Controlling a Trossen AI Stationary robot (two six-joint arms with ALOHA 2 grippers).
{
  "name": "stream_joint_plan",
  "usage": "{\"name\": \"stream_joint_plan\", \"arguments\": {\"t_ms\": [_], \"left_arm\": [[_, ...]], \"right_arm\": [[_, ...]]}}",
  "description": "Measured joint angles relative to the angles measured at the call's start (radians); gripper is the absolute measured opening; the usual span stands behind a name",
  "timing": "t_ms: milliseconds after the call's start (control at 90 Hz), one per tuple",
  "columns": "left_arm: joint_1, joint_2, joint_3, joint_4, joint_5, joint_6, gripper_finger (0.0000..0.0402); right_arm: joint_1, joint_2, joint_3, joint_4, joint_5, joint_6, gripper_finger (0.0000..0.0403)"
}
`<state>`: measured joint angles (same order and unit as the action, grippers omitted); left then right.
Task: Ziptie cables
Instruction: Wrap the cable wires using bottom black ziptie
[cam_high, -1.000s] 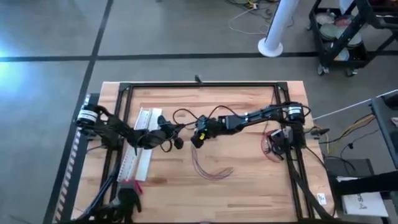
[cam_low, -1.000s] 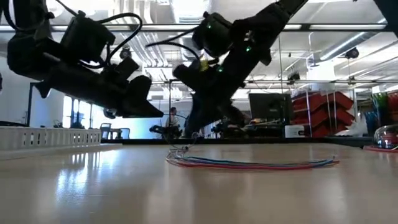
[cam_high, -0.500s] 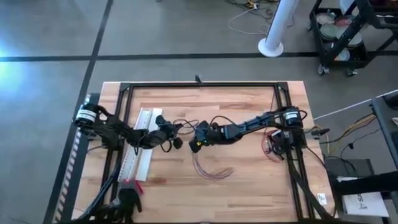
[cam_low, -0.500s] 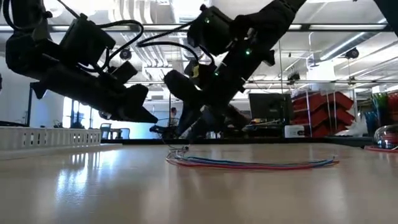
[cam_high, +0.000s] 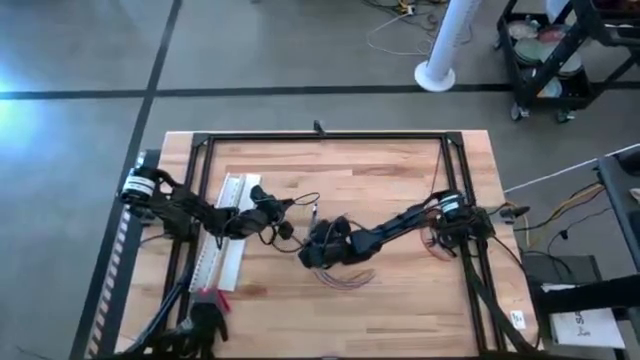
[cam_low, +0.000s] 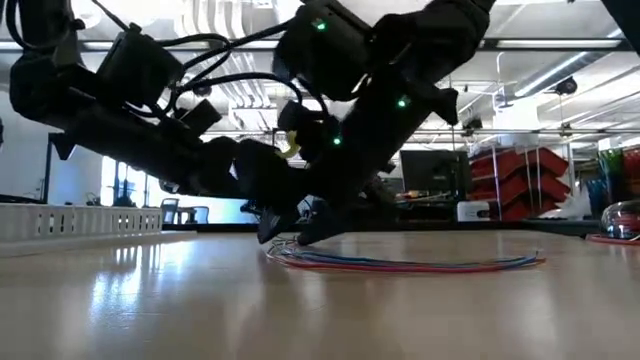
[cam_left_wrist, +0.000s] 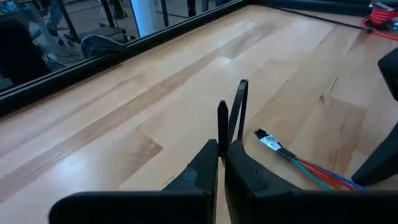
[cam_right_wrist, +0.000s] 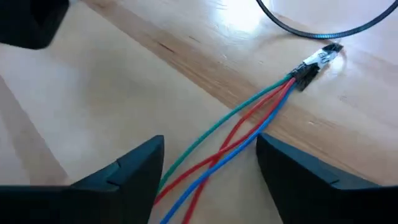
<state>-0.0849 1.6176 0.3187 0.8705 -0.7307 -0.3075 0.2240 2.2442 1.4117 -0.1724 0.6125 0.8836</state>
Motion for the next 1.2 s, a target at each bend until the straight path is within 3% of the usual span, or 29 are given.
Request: {"name": "stream_joint_plan", "arguments": {"t_ms": [167, 422, 711, 944, 1200], "left_arm": [[0.000, 0.000, 0.000, 0.000, 0.000, -0.004, 0.0000], [0.000, 0.000, 0.000, -0.006, 0.001, -0.004, 0.0000], [0.000, 0.000, 0.000, -0.006, 0.001, -0.004, 0.0000], [0.000, 0.000, 0.000, -0.006, 0.000, 0.001, 0.0000], [0.000, 0.000, 0.000, -0.005, 0.001, 0.002, 0.0000]], "right_arm": [[0.003, 0.050, 0.094, -0.177, 0.015, 0.028, 0.0174], [0.002, 0.052, 0.100, -0.163, 0.005, -0.060, 0.0013], [0.010, 0.013, 0.093, -0.173, 0.060, -0.097, 0.0003], [0.030, -0.031, 0.087, -0.346, 0.100, -0.010, 0.0000], [0.038, -0.043, 0.089, -0.325, 0.190, -0.018, 0.0000]]}}
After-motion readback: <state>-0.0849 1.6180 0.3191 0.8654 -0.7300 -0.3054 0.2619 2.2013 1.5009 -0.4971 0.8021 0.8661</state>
